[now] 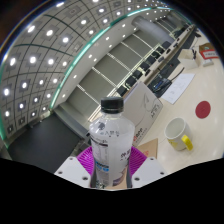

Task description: Pour water

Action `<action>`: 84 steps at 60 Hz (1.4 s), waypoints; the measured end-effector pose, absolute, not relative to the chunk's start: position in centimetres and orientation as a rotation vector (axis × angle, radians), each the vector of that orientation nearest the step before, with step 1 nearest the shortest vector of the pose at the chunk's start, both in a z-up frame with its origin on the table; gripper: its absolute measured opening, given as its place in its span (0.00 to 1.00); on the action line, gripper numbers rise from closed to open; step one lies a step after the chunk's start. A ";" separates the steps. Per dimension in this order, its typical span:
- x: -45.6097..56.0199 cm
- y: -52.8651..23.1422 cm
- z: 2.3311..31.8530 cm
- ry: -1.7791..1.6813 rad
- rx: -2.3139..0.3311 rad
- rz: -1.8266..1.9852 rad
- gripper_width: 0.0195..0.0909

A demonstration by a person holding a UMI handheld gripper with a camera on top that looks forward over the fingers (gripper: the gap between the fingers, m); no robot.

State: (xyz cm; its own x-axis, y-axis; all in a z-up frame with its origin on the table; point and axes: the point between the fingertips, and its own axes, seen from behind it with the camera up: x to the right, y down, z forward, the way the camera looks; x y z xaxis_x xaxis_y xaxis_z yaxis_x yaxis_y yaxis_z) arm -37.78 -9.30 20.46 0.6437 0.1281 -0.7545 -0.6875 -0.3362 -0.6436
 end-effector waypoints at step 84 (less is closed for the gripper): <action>-14.6 0.4 23.7 0.089 -1.702 0.261 0.30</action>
